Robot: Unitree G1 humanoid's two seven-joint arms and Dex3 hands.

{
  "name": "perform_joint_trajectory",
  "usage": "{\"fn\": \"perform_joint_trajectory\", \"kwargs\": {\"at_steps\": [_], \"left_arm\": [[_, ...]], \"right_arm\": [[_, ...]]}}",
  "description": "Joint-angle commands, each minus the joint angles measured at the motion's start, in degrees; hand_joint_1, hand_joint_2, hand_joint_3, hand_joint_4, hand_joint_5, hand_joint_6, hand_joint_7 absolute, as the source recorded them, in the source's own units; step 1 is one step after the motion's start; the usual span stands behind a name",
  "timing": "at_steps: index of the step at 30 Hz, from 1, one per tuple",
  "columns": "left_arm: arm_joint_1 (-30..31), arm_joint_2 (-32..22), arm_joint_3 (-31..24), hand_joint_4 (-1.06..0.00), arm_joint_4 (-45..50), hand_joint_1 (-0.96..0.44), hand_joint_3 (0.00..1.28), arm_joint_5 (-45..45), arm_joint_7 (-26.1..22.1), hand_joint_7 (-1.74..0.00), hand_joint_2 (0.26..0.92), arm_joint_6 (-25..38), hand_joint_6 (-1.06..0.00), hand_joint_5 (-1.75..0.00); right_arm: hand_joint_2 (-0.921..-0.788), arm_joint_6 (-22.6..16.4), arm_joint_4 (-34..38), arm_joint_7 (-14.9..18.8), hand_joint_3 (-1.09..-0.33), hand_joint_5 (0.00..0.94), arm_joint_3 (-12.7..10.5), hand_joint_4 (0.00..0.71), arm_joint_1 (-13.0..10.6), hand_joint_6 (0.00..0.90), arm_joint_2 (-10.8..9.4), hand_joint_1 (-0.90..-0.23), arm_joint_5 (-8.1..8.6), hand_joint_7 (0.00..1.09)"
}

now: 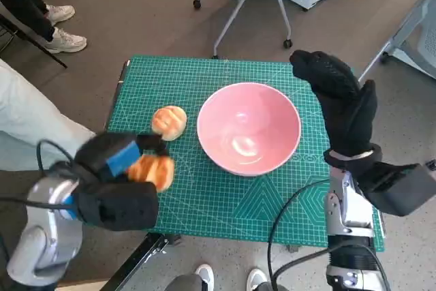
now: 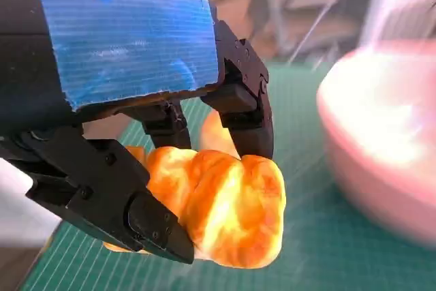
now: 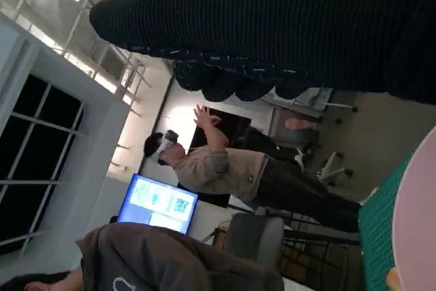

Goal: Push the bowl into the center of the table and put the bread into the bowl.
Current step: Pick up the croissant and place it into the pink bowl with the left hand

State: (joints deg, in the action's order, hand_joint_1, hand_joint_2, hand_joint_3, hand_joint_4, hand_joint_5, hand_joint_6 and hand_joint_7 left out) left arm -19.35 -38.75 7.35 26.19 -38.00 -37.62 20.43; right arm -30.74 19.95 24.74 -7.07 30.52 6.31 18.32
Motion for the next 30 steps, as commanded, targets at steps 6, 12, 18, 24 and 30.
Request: {"fn": "perform_joint_trajectory", "kwargs": {"at_steps": [6, 12, 18, 24, 30], "left_arm": [[-12.85, 4.12, 3.92, -0.87, -0.01, 0.00, 0.03, -1.96, 1.03, -1.06, 0.877, -0.94, -0.71, -0.99], [-18.90, 7.73, 7.43, -0.87, -3.74, 0.00, 0.03, -3.50, 3.64, -1.06, 0.877, -3.76, -0.71, -0.98], [-24.95, 11.87, 10.85, -0.86, -10.21, 0.00, 0.02, -3.32, 6.69, -1.05, 0.886, -8.29, -0.70, -1.01], [-30.13, 15.29, 14.07, -0.83, -20.20, 0.00, 0.02, -3.55, 9.64, -1.02, 0.894, -13.01, -0.70, -1.08], [-32.05, 16.51, 15.17, -0.81, -25.42, 0.00, 0.02, -3.67, 11.14, -1.05, 0.906, -15.56, -0.67, -1.11]], "right_arm": [[-0.921, -0.25, 1.74, 1.12, -0.775, 0.001, -0.61, 0.230, -0.56, 0.096, -0.31, -0.670, 0.80, 0.62], [-0.921, -0.68, 2.36, 1.51, -0.774, 0.001, -0.99, 0.230, -0.56, 0.098, -0.11, -0.674, 1.00, 0.61], [-0.921, -1.12, 2.04, 1.58, -0.776, 0.002, -1.45, 0.230, -1.12, 0.099, 0.16, -0.665, 1.16, 0.61], [-0.921, -1.14, 0.68, 1.08, -0.782, 0.002, -1.92, 0.231, -1.89, 0.096, 0.39, -0.661, 0.95, 0.60], [-0.921, -1.21, 0.57, 0.80, -0.781, 0.003, -2.27, 0.232, -2.04, 0.098, 0.41, -0.664, 0.74, 0.60]]}}
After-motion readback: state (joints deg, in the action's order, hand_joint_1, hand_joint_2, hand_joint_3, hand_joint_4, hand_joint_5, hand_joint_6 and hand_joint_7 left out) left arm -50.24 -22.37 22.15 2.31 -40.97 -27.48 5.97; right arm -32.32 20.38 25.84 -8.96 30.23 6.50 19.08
